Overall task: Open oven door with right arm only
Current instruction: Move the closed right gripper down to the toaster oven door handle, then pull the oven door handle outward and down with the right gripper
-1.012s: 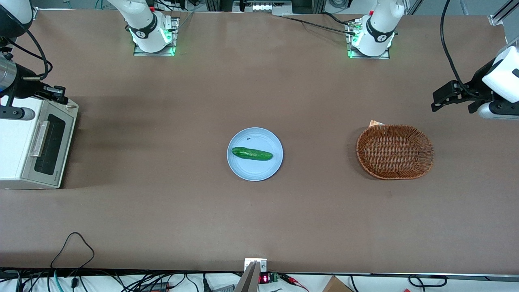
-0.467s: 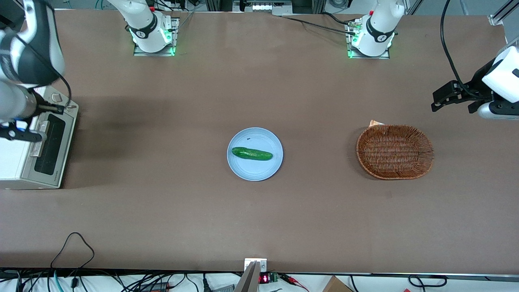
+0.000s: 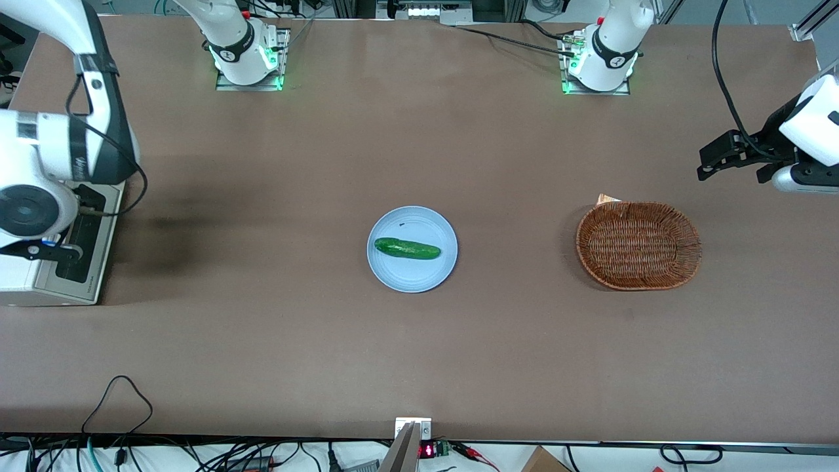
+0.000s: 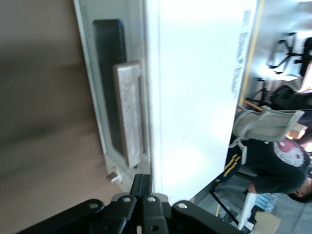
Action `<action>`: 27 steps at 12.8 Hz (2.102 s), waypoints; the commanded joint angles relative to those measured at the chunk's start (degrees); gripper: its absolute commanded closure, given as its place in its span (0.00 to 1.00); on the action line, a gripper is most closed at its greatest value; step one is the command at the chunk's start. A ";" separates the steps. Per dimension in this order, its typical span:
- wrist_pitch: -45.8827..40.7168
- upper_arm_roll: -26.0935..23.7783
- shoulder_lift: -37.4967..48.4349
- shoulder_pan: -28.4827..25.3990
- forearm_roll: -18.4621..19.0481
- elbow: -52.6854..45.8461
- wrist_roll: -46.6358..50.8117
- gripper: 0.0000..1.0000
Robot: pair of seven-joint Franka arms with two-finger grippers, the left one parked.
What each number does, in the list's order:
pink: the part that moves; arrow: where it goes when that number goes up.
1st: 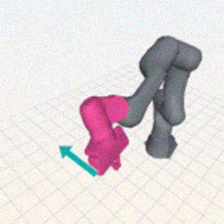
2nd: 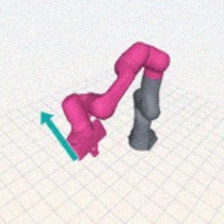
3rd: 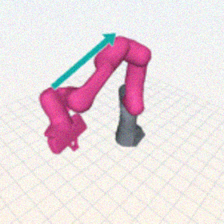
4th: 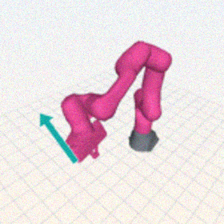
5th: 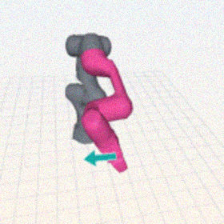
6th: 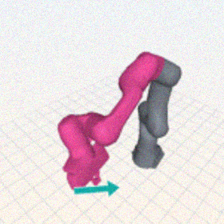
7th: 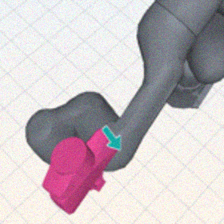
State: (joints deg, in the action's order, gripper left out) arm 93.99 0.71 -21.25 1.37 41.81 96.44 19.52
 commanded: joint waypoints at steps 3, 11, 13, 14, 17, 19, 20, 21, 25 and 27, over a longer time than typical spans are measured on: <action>6.64 -0.53 -2.65 0.04 13.01 6.13 15.53 0.98; 7.61 -0.62 -5.56 -0.23 15.67 6.22 21.52 0.96; 8.22 -0.53 -5.56 -0.05 15.67 6.31 21.52 0.96; 8.31 -0.53 -5.82 -0.05 15.67 6.31 21.52 0.97; 8.31 -0.62 -6.00 0.04 15.41 6.31 21.52 0.97; 8.40 -0.79 -6.43 0.04 14.88 6.31 21.52 0.97; 8.49 -0.97 -6.44 0.04 14.18 6.22 21.52 0.97; 8.49 -1.15 -6.44 -0.05 12.00 5.78 21.44 0.97; 8.57 -1.32 -6.44 -1.19 8.73 5.43 21.44 0.97; 10.94 -1.32 -6.61 -1.28 6.19 5.43 21.35 0.97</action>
State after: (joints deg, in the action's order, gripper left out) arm 102.03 -0.54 -27.21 -0.33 49.95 101.56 39.95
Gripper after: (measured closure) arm 0.974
